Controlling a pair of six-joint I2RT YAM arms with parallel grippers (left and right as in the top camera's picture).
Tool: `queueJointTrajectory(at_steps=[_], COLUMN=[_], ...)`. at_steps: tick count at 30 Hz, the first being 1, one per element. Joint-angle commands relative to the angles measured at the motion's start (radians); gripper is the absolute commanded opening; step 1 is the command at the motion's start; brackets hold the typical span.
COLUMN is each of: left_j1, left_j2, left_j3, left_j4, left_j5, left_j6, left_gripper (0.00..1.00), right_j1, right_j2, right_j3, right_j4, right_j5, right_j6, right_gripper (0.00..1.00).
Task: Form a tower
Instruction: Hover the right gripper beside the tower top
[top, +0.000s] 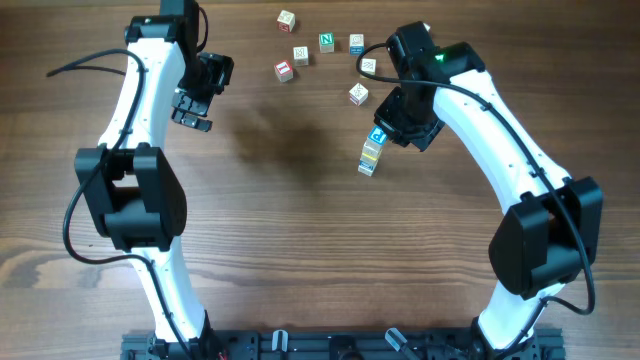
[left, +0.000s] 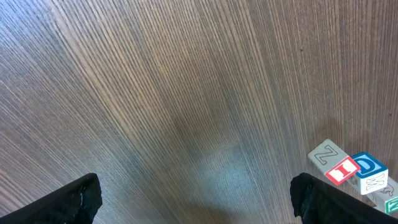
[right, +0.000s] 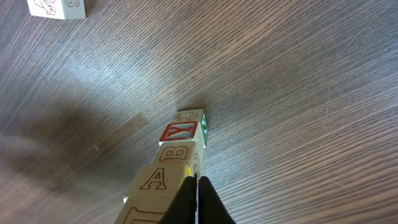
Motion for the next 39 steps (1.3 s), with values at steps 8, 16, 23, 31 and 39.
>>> queueJointTrajectory(at_steps=[8, 16, 23, 31, 39], left_j1=[0.003, 0.003, 0.003, 0.003, 0.003], left_j2=[-0.03, -0.03, -0.03, -0.03, -0.03], left_j3=[-0.005, -0.005, -0.005, -0.005, -0.005], left_j4=[0.0, 0.0, 0.0, 0.0, 0.0], left_j5=[-0.01, -0.01, -0.01, -0.01, -0.01], left_j6=[0.012, 0.012, 0.012, 0.012, 0.012], left_gripper=[1.0, 1.0, 1.0, 1.0, 1.0], right_j1=[-0.002, -0.002, -0.002, -0.002, -0.002], right_j2=[0.015, 0.015, 0.015, 0.015, 0.015], right_j3=[-0.006, -0.006, -0.006, -0.006, -0.006], right_j4=[-0.017, -0.016, -0.014, -0.013, -0.013], right_j5=[0.014, 0.028, -0.021, -0.043, -0.043], right_j6=[0.005, 0.07, 0.068, 0.068, 0.068], right_gripper=[0.04, 0.04, 0.04, 0.04, 0.04])
